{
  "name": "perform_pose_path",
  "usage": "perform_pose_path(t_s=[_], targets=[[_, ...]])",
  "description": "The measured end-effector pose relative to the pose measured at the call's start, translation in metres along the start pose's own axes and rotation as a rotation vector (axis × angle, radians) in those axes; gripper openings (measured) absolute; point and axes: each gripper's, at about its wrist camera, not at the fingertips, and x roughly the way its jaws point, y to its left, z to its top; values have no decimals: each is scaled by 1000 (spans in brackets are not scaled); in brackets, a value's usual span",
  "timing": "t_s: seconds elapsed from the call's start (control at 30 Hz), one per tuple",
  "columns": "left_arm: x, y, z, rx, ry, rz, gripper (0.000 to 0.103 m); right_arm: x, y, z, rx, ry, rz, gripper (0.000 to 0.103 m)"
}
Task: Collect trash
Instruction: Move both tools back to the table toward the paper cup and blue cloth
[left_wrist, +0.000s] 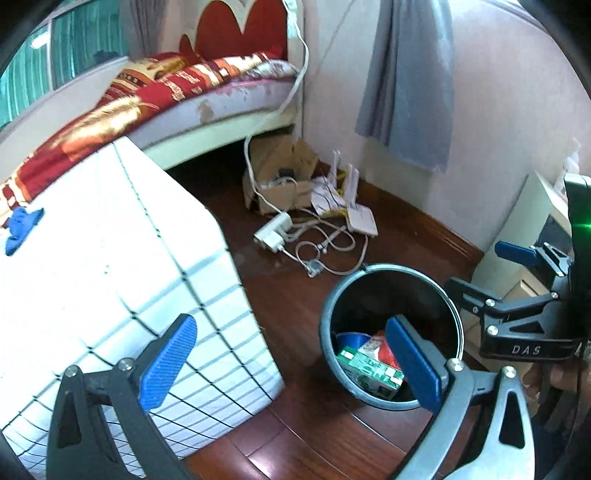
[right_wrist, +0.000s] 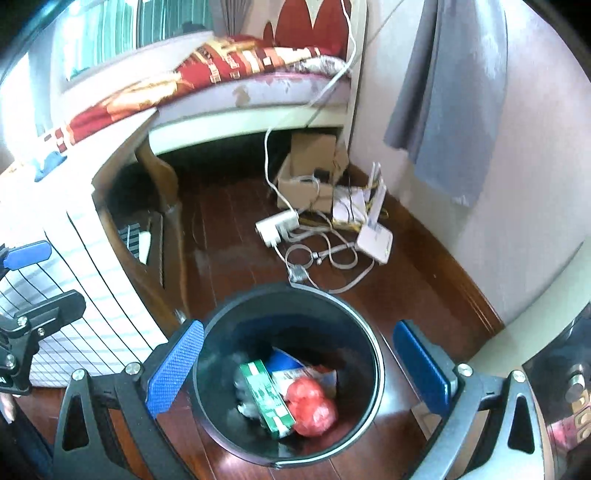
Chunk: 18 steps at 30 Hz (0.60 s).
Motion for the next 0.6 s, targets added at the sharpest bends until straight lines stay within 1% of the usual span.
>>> perform_pose_path(t_s=[0.1,0.23,0.37,0.43,0.6], targets=[[-15,13,4,-14,-24,14,102,-11,12,15,12,-42,38,103],[-33,29,10,-22,-60,47,103,-27,41,39,-12,-118,104,103],[-50,58,12,-48,-102,102,103,-36,71,57,-37,-162,169,103],[-59,76,12,-66,-117,131,103,-35,87,67,-45,-158,222,103],[-79,131,6,-144,-138,211,103,-35,133,93,-99,-131,297,103]])
